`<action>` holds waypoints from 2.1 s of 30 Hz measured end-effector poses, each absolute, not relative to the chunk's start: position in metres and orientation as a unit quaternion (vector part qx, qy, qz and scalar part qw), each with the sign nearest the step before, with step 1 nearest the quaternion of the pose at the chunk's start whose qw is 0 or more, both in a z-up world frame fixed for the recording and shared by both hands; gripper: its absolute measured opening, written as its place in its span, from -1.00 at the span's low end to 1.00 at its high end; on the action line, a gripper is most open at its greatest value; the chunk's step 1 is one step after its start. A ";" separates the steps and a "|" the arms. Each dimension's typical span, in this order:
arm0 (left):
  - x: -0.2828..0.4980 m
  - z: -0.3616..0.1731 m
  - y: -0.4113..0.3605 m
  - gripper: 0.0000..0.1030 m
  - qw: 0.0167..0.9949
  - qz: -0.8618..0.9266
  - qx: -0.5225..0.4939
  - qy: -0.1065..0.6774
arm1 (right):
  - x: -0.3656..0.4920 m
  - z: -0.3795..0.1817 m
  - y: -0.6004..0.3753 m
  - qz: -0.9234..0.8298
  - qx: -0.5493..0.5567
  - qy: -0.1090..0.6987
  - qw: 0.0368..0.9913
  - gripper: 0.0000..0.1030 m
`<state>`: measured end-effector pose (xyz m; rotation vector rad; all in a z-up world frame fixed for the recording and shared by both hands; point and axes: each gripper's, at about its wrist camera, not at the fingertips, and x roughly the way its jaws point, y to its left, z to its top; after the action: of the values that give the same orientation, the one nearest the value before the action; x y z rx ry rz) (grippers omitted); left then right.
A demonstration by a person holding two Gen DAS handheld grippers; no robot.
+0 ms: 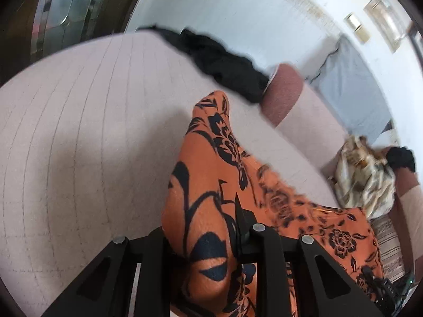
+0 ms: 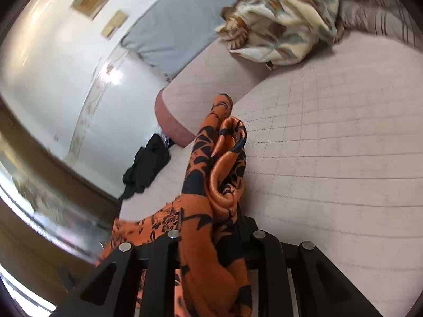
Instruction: Fold small clothes
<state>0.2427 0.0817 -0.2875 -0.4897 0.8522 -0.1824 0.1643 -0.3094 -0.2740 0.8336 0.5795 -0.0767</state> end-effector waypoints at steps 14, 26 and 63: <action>0.259 -0.315 0.079 -0.34 0.853 -0.045 -0.223 0.470 | 0.114 -0.265 -0.390 -0.160 0.474 0.272 0.822 -0.41; 0.256 -0.304 0.070 -0.50 0.879 -0.056 -0.175 0.440 | 0.257 -0.311 -0.213 0.053 0.372 0.432 0.820 -0.47; 0.209 -0.223 0.001 0.34 0.901 -0.290 -0.092 0.309 | 0.260 -0.349 -0.332 0.243 0.557 0.424 0.672 0.64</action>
<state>0.2089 0.0012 -0.2232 -0.1898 0.6401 -0.6005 0.2602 -0.3316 -0.3490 1.2542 0.9559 0.5467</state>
